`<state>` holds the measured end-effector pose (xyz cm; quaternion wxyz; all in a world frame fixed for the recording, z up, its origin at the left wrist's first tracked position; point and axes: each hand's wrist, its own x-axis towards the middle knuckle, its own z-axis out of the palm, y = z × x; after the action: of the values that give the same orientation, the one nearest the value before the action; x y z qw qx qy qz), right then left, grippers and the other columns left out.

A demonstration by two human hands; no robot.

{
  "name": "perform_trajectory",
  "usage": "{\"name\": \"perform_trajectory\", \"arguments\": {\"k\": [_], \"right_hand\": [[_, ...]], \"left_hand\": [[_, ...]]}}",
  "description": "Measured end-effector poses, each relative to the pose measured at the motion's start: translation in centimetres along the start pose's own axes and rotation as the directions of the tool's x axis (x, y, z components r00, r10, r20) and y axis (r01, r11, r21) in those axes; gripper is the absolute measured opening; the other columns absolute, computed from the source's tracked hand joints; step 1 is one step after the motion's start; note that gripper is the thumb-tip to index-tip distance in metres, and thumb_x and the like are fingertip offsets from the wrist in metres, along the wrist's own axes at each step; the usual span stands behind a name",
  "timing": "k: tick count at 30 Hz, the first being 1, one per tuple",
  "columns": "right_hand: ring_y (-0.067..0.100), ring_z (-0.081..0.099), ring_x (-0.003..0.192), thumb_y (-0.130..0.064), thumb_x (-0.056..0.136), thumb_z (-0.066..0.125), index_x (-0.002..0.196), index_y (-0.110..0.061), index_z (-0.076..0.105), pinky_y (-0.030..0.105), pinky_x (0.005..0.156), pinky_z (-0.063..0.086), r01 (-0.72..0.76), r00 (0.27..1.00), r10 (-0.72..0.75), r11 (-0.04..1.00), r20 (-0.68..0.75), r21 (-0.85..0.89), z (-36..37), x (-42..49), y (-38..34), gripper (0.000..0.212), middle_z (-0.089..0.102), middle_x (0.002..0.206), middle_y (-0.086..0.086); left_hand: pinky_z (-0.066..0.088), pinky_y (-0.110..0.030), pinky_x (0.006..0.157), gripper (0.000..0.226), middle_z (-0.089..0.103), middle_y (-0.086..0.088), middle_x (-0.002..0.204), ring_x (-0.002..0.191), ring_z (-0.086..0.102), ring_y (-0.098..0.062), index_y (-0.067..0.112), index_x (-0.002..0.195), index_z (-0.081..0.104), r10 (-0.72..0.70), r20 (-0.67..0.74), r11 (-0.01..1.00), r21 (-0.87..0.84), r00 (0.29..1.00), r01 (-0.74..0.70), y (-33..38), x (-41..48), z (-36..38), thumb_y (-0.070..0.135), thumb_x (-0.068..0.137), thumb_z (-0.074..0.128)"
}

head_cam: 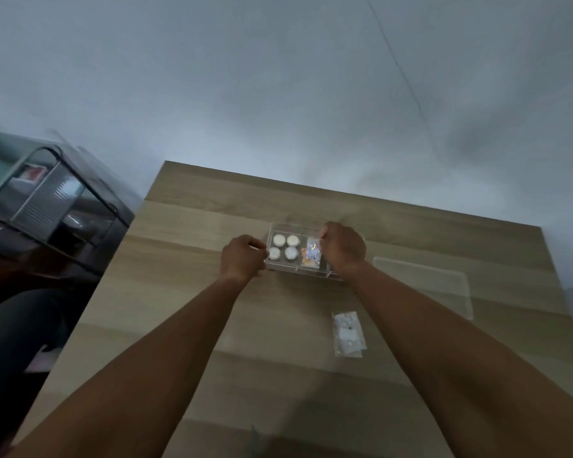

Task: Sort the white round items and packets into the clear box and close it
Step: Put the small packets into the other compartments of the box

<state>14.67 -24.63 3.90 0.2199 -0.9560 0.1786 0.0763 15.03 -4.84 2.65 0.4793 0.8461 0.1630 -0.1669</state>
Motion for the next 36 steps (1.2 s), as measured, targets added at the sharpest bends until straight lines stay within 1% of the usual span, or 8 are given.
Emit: {"name": "perform_trajectory", "arguments": {"k": [5, 10, 13, 17, 22, 26, 31, 36], "right_hand": [[0.03, 0.065, 0.101, -0.017, 0.091, 0.051, 0.107, -0.022, 0.066, 0.032, 0.082, 0.049, 0.059, 0.997, -0.054, 0.996, -0.062, 0.069, -0.2, -0.8, 0.4, 0.023, 0.072, 0.11, 0.007], [0.022, 0.068, 0.092, -0.016, 0.088, 0.057, 0.1, -0.019, 0.071, 0.029, 0.079, 0.05, 0.066, 0.989, -0.023, 0.954, -0.148, 0.291, -1.8, -3.1, 1.7, 0.018, 0.075, 0.102, 0.003], [0.024, 0.07, 0.082, -0.016, 0.085, 0.06, 0.094, -0.012, 0.072, 0.041, 0.078, 0.058, 0.01, 0.992, 0.042, 0.917, -0.122, 0.399, -2.4, -5.6, 3.9, 0.015, 0.076, 0.092, 0.009], [0.015, 0.065, 0.074, -0.022, 0.082, 0.066, 0.088, -0.011, 0.074, 0.026, 0.073, 0.047, -0.121, 0.985, 0.156, 0.927, -0.07, 0.355, -2.4, -9.4, 8.2, 0.015, 0.076, 0.086, 0.008], [0.023, 0.069, 0.076, -0.023, 0.079, 0.068, 0.075, -0.009, 0.075, 0.022, 0.066, 0.039, -0.275, 0.961, 0.272, 0.901, 0.058, 0.334, -0.7, -12.8, 11.4, 0.016, 0.076, 0.08, 0.013], [0.023, 0.068, 0.082, -0.029, 0.076, 0.069, 0.077, -0.012, 0.074, 0.022, 0.066, 0.04, -0.373, 0.928, 0.347, 0.871, 0.136, 0.319, 1.1, -14.8, 12.5, 0.019, 0.075, 0.084, 0.009], [0.022, 0.065, 0.074, -0.043, 0.065, 0.077, 0.069, -0.014, 0.065, 0.027, 0.062, 0.041, -0.385, 0.923, 0.363, 0.862, 0.126, 0.331, 2.3, -15.3, 11.9, 0.032, 0.068, 0.079, 0.007], [0.029, 0.063, 0.093, -0.041, 0.065, 0.078, 0.086, -0.012, 0.064, 0.035, 0.077, 0.051, -0.396, 0.918, 0.374, 0.872, 0.129, 0.287, 2.7, -15.3, 11.0, 0.038, 0.06, 0.104, 0.011]], "left_hand": [[0.064, -0.039, 0.061, 0.005, 0.077, -0.011, 0.078, 0.063, 0.074, -0.022, 0.015, 0.082, 0.072, -0.015, 0.003, 1.0, 0.001, 1.0, 0.015, -0.1, 0.0, -0.1, 0.015, 0.077, 0.072], [0.061, -0.047, 0.08, 0.02, 0.076, -0.006, 0.093, 0.082, 0.074, -0.023, 0.016, 0.097, 0.072, 0.022, -0.023, 0.999, 0.035, 0.999, -0.021, -0.2, -0.7, 0.1, 0.028, 0.081, 0.07], [0.06, -0.047, 0.082, 0.02, 0.073, -0.001, 0.096, 0.086, 0.07, -0.022, 0.022, 0.098, 0.067, 0.065, -0.065, 0.997, 0.034, 0.996, -0.063, -0.3, -2.4, 0.4, 0.036, 0.084, 0.064], [0.058, -0.047, 0.082, 0.02, 0.072, -0.001, 0.093, 0.087, 0.069, -0.027, 0.023, 0.09, 0.064, 0.064, -0.027, 0.995, 0.072, 0.998, -0.062, -1.7, -6.0, 1.9, 0.043, 0.084, 0.063], [0.06, -0.045, 0.077, 0.026, 0.075, -0.005, 0.086, 0.08, 0.071, -0.029, 0.021, 0.077, 0.069, 0.057, 0.149, 0.977, 0.197, 0.987, -0.086, -3.7, -8.8, 4.6, 0.046, 0.082, 0.067], [0.06, -0.041, 0.078, 0.025, 0.075, 0.0, 0.085, 0.081, 0.07, -0.022, 0.025, 0.069, 0.067, 0.053, 0.24, 0.954, 0.275, 0.969, -0.12, -3.8, -10.6, 7.0, 0.048, 0.078, 0.07], [0.056, -0.037, 0.085, 0.019, 0.075, -0.002, 0.098, 0.094, 0.069, -0.023, 0.023, 0.086, 0.073, 0.044, 0.288, 0.927, 0.345, 0.957, -0.147, -4.0, -11.5, 8.5, 0.039, 0.082, 0.065], [0.054, -0.034, 0.086, 0.012, 0.075, 0.0, 0.101, 0.098, 0.067, -0.021, 0.025, 0.088, 0.072, 0.035, 0.292, 0.913, 0.381, 0.956, -0.15, -3.8, -11.9, 8.8, 0.029, 0.078, 0.067]]}}
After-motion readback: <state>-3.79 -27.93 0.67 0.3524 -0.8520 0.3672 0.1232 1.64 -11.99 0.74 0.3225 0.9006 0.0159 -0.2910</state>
